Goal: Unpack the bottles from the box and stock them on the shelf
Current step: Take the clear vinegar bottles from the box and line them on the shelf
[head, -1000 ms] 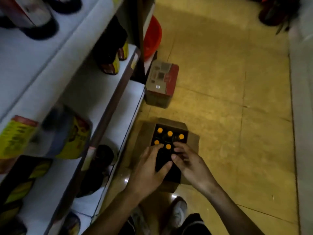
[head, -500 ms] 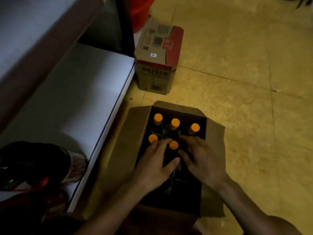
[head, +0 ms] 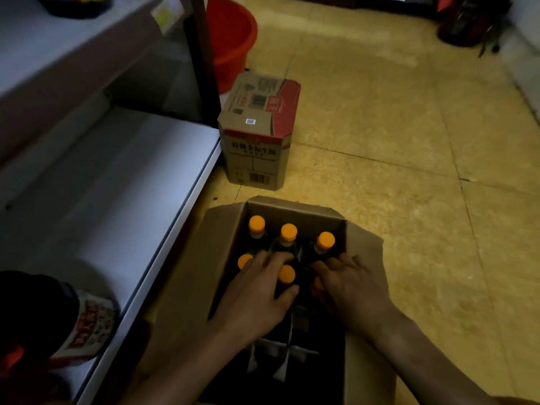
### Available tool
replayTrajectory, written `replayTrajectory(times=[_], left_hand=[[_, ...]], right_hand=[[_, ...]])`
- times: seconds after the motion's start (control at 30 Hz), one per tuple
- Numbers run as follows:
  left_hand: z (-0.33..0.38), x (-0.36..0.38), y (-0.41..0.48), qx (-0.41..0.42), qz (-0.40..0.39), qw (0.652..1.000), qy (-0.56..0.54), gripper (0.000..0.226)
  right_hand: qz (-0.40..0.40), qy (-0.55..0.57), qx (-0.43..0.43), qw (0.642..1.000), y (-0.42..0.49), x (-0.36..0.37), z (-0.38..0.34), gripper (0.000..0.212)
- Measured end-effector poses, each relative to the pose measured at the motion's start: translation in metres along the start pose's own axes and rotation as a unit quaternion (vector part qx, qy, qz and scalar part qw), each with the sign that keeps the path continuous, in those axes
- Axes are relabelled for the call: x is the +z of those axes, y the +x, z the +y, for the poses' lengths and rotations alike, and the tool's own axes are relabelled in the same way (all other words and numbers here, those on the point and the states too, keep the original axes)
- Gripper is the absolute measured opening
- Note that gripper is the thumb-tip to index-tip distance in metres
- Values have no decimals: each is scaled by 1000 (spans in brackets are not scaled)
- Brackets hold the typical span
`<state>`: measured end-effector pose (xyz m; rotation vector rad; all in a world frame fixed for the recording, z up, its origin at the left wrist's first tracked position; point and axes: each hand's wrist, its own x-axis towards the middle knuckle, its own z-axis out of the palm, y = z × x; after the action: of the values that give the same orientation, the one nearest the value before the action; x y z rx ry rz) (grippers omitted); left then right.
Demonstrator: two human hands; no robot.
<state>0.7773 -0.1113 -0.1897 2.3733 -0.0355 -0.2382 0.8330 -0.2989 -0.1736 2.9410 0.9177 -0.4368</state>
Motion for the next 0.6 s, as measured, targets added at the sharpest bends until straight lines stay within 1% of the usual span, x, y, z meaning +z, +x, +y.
replayTrajectory(times=[0.13, 0.2, 0.33, 0.6], left_hand=[[-4, 3, 1, 11, 12, 1000, 11, 51], [-1, 3, 3, 15, 6, 1000, 10, 51], [2, 3, 8, 21, -6, 1000, 9, 51], [-7, 8, 8, 24, -26, 999, 33, 54]], right_hand=[[39, -44, -24, 998, -4, 13, 12, 38], [42, -48, -29, 998, -4, 18, 15, 42], [45, -37, -43, 997, -4, 15, 15, 41], [37, 5, -2, 999, 1, 14, 7, 41]])
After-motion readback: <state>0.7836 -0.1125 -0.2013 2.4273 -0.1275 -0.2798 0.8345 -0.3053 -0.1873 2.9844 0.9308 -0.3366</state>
